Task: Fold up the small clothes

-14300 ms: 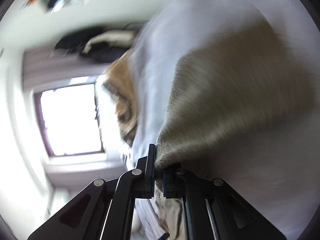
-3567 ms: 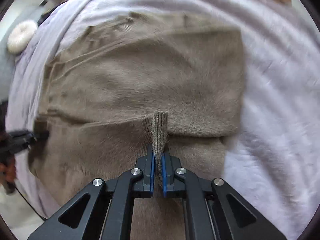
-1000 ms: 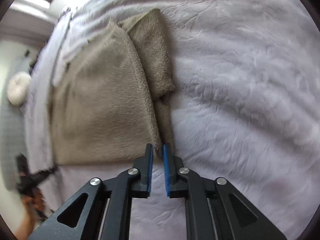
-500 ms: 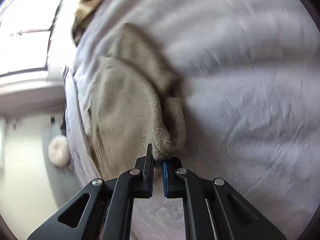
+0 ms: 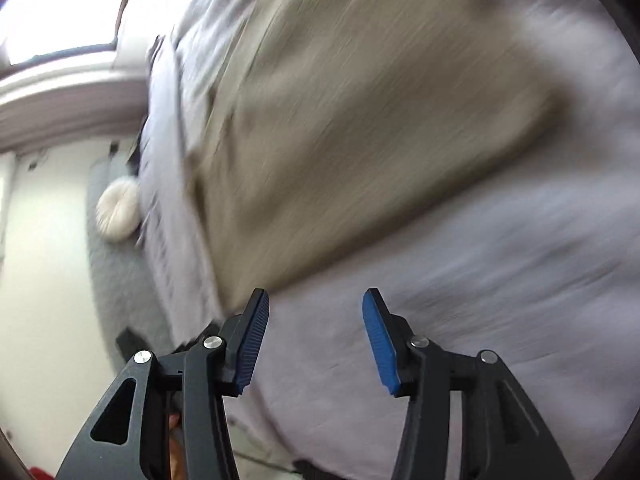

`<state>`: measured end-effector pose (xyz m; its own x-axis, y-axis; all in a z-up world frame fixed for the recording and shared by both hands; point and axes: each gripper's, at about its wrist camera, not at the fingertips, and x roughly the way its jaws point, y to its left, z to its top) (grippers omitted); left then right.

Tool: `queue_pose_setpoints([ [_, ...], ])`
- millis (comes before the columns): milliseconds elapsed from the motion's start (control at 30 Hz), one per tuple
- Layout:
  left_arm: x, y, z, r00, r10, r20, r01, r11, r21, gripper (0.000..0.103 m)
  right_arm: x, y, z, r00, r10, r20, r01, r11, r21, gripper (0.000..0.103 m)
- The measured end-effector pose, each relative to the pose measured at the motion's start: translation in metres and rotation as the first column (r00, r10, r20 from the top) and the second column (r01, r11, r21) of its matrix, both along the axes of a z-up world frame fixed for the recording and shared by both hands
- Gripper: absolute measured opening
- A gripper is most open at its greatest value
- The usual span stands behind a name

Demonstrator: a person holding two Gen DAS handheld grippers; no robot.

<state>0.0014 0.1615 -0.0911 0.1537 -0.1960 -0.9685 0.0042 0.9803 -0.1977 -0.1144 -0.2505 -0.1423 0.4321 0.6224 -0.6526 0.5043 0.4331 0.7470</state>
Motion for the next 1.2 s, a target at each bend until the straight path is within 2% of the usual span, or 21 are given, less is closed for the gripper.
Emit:
queue_pose_setpoints([
  [67,-0.002,0.01,0.002,1.0,0.012,0.021,-0.013,0.999,0.037,0.096,0.018,0.042,-0.013,0.999,0.045,0.0,-0.045,0.998,0.051,0.054],
  [133,-0.003,0.017,0.005,0.999,0.002,0.052,-0.004,0.999,0.043,0.097,0.04,0.087,-0.032,0.998,0.068,0.005,-0.069,0.99,0.12,0.054],
  [267,0.0,0.038,-0.001,1.0,0.004,0.023,-0.005,0.998,0.069,0.097,0.075,0.151,-0.051,0.997,0.069,0.037,-0.074,0.983,0.167,0.054],
  [367,0.011,0.051,-0.014,0.999,0.023,-0.031,-0.021,0.998,0.054,0.097,0.097,0.169,-0.062,1.0,0.023,0.007,-0.024,0.985,0.171,0.054],
  [400,0.015,0.058,-0.018,0.998,0.039,-0.043,-0.037,0.998,0.048,0.097,0.097,0.162,-0.063,1.0,0.006,-0.003,-0.006,0.985,0.175,0.052],
  [467,0.022,0.064,-0.022,0.997,0.049,-0.062,-0.048,0.999,0.023,0.097,0.106,0.165,-0.065,0.999,-0.031,-0.019,0.035,0.971,0.237,0.016],
  [500,0.024,0.067,-0.022,0.998,0.042,-0.055,-0.041,0.999,0.023,0.097,0.104,0.162,-0.059,1.0,-0.026,-0.009,0.027,0.967,0.253,0.01],
  [600,0.022,0.073,-0.017,1.0,0.022,0.0,-0.022,0.999,0.024,0.097,0.116,0.163,-0.022,0.991,0.039,0.124,-0.065,0.975,0.21,0.009],
  [633,0.021,0.075,-0.016,1.0,0.02,0.013,-0.021,0.999,0.026,0.097,0.115,0.163,-0.017,0.99,0.054,0.13,-0.08,0.976,0.202,0.009],
  [667,0.02,0.077,-0.017,1.0,0.025,0.015,-0.026,0.999,0.03,0.097,0.116,0.164,-0.019,0.991,0.064,0.118,-0.086,0.978,0.191,0.009],
  [800,0.018,0.079,-0.02,0.999,0.05,-0.017,-0.049,0.999,0.024,0.097,0.112,0.185,-0.064,0.995,0.095,-0.031,-0.091,0.99,0.112,0.009],
  [900,0.019,0.074,-0.015,1.0,0.025,-0.002,-0.025,0.998,0.049,0.097,0.11,0.189,-0.059,0.993,0.112,-0.04,-0.11,0.993,0.051,0.013],
  [933,0.019,0.071,-0.015,1.0,0.013,-0.004,-0.013,0.998,0.059,0.097,0.112,0.196,-0.05,0.984,0.173,-0.05,-0.173,0.985,-0.007,0.018],
  [1033,0.02,0.063,-0.012,1.0,0.0,-0.018,0.001,0.998,0.063,0.097,0.114,0.225,-0.028,0.912,0.395,-0.11,-0.407,0.905,-0.127,0.018],
  [1100,0.02,0.057,-0.007,1.0,-0.002,-0.013,0.003,0.997,0.072,0.097,0.105,0.231,-0.012,0.883,0.454,-0.117,-0.469,0.861,-0.196,0.018],
  [1167,0.017,0.052,-0.002,1.0,-0.011,-0.007,0.012,0.997,0.081,0.097,0.094,0.224,0.006,0.88,0.46,-0.118,-0.475,0.846,-0.242,0.02],
  [1200,0.015,0.049,0.001,1.0,-0.019,-0.006,0.019,0.996,0.086,0.097,0.088,0.219,0.012,0.881,0.457,-0.121,-0.472,0.843,-0.257,0.026],
])
